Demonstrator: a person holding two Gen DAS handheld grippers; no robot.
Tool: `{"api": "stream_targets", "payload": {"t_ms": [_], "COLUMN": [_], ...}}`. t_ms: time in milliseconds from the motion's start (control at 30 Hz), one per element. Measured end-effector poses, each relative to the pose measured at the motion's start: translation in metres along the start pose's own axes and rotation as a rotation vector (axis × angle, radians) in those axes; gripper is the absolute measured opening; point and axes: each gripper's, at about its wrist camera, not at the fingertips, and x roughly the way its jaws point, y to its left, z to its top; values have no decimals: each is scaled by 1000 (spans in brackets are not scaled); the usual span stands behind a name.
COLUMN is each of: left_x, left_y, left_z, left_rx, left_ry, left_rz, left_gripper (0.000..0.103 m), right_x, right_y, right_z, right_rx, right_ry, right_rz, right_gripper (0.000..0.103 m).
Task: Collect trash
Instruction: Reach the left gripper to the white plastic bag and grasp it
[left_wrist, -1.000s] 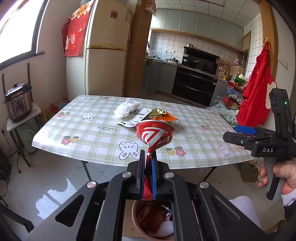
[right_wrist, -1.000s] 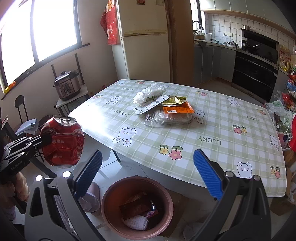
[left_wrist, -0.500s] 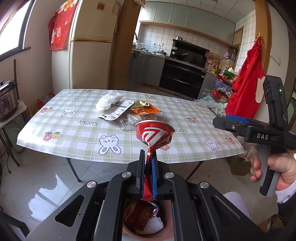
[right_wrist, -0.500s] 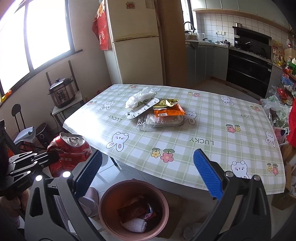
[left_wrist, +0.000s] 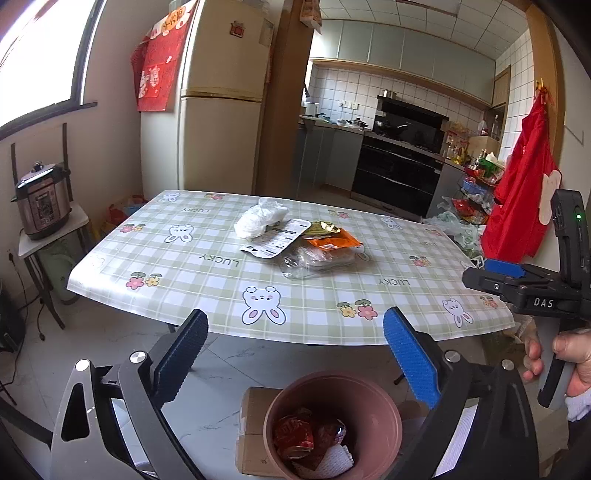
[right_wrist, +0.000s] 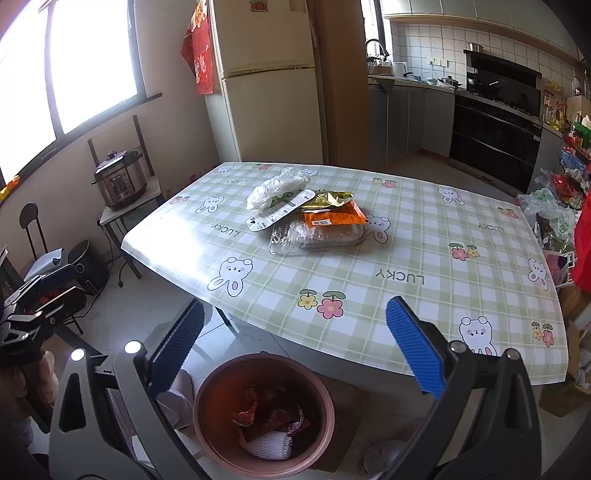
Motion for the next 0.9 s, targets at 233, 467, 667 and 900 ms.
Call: {"api": "stream_targets", "payload": {"t_ms": [233, 467, 667, 900], "left_x": [3, 2, 3, 11], "left_y": [23, 44, 56, 64], "left_z": [2, 6, 12, 14], "left_rx": [-41, -84, -118, -122], "left_ry": [7, 1, -4, 11], "left_rz": [94, 139, 153, 153], "left_gripper": [97, 97, 97, 97], "right_x": [4, 8, 12, 22], "right_y": [3, 3, 2, 1], "right_z": [2, 6, 11, 15], "right_rx": [-23, -30, -40, -48], "right_ry": [14, 23, 29, 40], "right_rz": [-15, -29, -38, -37], "right_gripper": [97, 97, 97, 97]}}
